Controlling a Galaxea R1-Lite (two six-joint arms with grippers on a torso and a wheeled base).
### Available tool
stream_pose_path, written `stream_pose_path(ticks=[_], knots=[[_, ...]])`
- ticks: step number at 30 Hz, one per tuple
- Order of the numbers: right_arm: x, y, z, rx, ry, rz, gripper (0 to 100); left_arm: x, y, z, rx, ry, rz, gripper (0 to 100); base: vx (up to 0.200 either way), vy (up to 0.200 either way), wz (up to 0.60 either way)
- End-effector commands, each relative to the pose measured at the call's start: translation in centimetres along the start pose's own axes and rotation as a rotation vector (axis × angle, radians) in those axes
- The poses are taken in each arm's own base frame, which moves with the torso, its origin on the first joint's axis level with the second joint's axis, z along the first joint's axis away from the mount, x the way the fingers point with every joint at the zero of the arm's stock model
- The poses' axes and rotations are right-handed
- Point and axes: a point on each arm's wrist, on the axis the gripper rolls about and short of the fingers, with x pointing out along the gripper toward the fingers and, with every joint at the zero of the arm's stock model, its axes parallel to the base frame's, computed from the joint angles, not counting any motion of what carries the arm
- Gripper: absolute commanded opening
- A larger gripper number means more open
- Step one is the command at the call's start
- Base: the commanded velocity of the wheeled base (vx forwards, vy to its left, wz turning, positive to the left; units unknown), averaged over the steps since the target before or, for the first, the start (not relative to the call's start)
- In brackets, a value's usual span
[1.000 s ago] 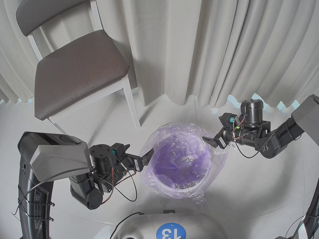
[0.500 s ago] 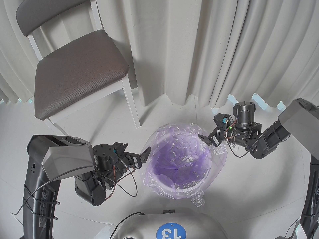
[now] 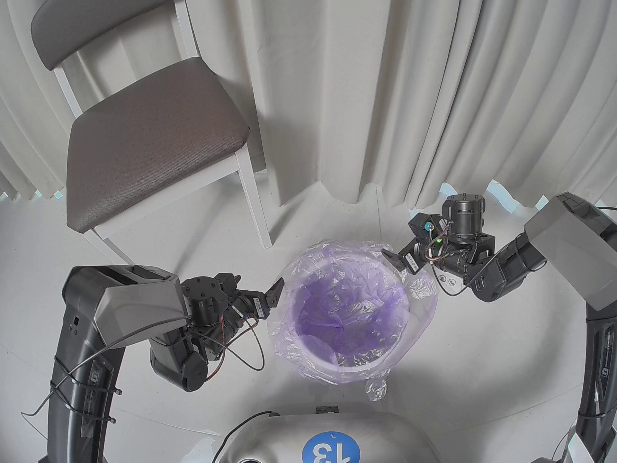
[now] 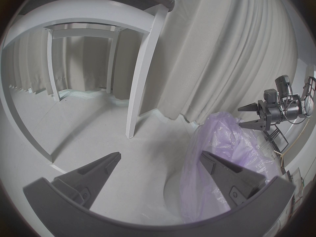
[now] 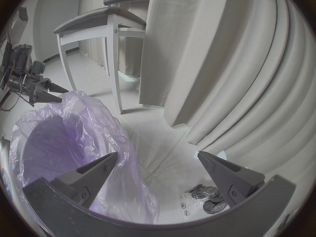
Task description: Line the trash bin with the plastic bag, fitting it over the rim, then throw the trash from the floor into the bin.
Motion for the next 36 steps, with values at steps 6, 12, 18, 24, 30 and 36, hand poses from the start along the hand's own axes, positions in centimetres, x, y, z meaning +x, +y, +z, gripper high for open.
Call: stream_pose_path(ticks=[6,12,18,24,30,36], knots=[[1.8,0.4,-0.5,0.047,0.005,-0.014,100,0.5,0.4,-1.5,0.0,0.025,0.009,100,0.0,0.0,0.0],[2.7,0.7,-1.3,0.047,0.021,-0.018,100,0.6,0.5,-2.7,0.001,0.051,0.013,100,0.0,0.0,0.0],[3.4,0.7,-1.6,0.046,0.026,-0.031,100,0.7,0.6,-3.4,0.003,0.066,0.014,100,0.0,0.0,0.0],[3.9,0.8,-2.1,0.047,0.034,-0.032,100,0.7,0.5,-4.5,0.009,0.091,0.013,100,0.0,0.0,0.0],[4.4,0.9,-3.2,0.05,0.053,-0.033,100,0.7,0.5,-5.6,0.015,0.116,0.013,100,0.0,0.0,0.0],[5.0,0.8,-3.7,0.052,0.06,-0.052,100,1.0,0.4,-6.2,0.018,0.116,0.012,100,0.0,0.0,0.0]])
